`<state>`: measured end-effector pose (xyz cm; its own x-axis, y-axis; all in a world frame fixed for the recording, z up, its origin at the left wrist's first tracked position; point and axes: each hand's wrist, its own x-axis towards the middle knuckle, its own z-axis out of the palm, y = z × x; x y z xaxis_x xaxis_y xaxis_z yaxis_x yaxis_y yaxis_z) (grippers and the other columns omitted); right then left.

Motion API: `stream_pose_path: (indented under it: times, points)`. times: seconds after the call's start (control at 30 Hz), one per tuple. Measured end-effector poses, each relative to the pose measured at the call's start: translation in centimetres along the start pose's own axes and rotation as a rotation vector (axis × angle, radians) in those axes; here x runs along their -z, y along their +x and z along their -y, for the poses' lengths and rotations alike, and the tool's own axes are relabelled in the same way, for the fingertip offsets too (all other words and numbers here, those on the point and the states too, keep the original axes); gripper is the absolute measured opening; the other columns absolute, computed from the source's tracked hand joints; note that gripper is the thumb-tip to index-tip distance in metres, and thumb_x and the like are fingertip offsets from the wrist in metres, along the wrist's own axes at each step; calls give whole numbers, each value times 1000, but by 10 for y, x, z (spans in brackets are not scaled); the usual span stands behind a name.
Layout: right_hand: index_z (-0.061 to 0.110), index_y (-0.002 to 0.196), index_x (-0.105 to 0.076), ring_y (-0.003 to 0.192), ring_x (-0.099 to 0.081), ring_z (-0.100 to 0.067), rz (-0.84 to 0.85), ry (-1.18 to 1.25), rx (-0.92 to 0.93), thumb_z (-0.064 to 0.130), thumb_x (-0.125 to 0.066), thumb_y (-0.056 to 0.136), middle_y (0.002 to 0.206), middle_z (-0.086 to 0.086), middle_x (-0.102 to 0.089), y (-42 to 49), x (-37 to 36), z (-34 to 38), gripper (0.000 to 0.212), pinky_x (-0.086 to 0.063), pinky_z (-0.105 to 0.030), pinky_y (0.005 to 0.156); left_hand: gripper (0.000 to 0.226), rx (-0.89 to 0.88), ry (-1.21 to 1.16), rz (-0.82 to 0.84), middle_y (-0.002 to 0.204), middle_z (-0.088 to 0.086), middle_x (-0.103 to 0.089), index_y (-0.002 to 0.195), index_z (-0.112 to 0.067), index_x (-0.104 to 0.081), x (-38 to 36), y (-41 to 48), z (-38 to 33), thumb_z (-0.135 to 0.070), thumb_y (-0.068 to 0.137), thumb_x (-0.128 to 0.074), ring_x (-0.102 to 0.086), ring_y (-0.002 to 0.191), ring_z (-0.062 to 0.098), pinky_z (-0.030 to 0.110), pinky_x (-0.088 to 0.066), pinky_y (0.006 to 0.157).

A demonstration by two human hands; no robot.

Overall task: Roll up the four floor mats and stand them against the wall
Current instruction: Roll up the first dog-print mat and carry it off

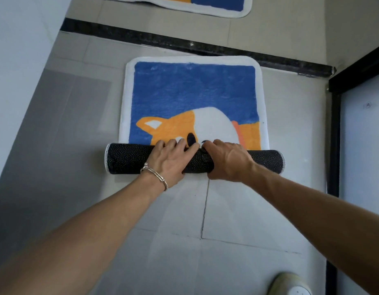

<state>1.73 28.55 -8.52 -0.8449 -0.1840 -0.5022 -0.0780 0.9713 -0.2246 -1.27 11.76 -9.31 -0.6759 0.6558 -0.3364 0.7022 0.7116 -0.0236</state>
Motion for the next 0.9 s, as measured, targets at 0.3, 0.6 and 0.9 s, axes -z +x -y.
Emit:
stream_pose_path:
  times: [0.3, 0.6, 0.9]
  points:
    - [21, 125, -38, 98, -55, -27, -174, -264, 0, 35, -63, 77, 112, -4, -52, -10, -12, -6, 56, -41, -41, 86, 58, 40, -179, 102, 104, 1, -58, 122, -26, -38, 6, 19, 11, -36, 74, -68, -59, 92, 25, 35, -36, 67]
    - [23, 116, -45, 90, -60, -22, 163, -36, 4, 39, -70, 69, 99, 3, -58, 5, 14, -8, 56, -37, -37, 86, 54, 33, -70, 48, 107, 2, -55, 120, -23, -39, 2, 7, 7, -38, 77, -66, -58, 93, 24, 35, -37, 69]
    - [22, 126, -40, 95, -57, -27, -106, -239, 33, 39, -65, 75, 109, -3, -53, -5, -10, -5, 59, -40, -44, 92, 63, 21, -111, 28, 113, 0, -50, 128, -27, -35, 1, 5, 6, -39, 75, -67, -52, 103, 24, 37, -39, 79]
